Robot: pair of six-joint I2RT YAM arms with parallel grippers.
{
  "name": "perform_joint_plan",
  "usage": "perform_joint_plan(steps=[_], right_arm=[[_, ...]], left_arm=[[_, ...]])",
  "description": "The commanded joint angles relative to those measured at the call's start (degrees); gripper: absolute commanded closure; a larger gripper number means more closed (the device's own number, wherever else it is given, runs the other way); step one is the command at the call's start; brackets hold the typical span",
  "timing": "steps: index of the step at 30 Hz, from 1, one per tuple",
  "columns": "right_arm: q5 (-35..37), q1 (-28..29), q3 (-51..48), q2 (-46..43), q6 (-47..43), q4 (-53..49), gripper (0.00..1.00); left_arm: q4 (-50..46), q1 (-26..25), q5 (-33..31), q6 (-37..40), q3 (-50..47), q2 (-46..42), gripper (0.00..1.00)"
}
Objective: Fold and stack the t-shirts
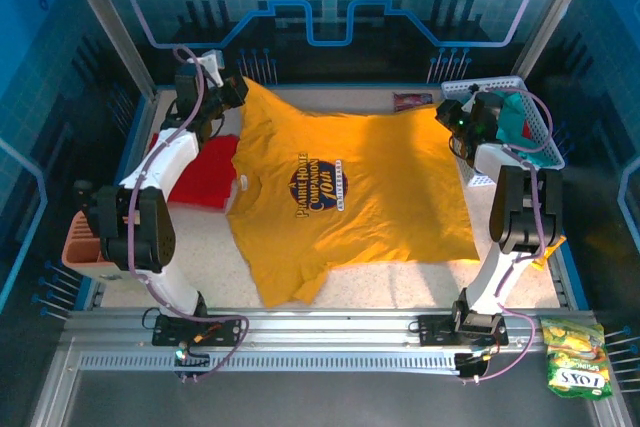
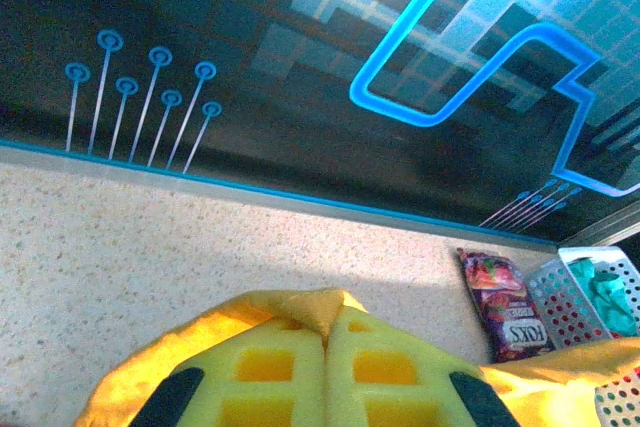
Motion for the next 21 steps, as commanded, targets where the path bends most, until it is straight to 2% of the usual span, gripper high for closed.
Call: perform_joint_plan(steps=[1, 4, 8, 16, 21], right_arm=[[-1.8, 0.0, 3.8, -0.3, -1.3, -11.1, 1.00], [-5.0, -1.0, 7.4, -0.1, -4.5, -23.3, 1.00], [-5.6, -1.2, 8.2, -0.6, -8.6, -31.7, 1.00], [-1.8, -1.7, 4.8, -4.5, -14.3, -40.2, 1.00], [0.3, -1.8, 2.0, -5.0, -15.0, -41.3, 1.00]], left_arm=[[0.5, 0.6, -0.4, -2.0, -2.8, -2.8, 1.00], [-1.4, 0.5, 0.3, -4.8, -5.2, -4.9, 1.00], [-4.6, 0.5, 0.3, -9.1, -9.6, -9.0, 1.00], [-15.6, 0.6, 1.3, -16.1, -13.4, -15.7, 1.00], [-19.5, 0.5, 1.3, -18.4, -16.5, -19.0, 1.00]])
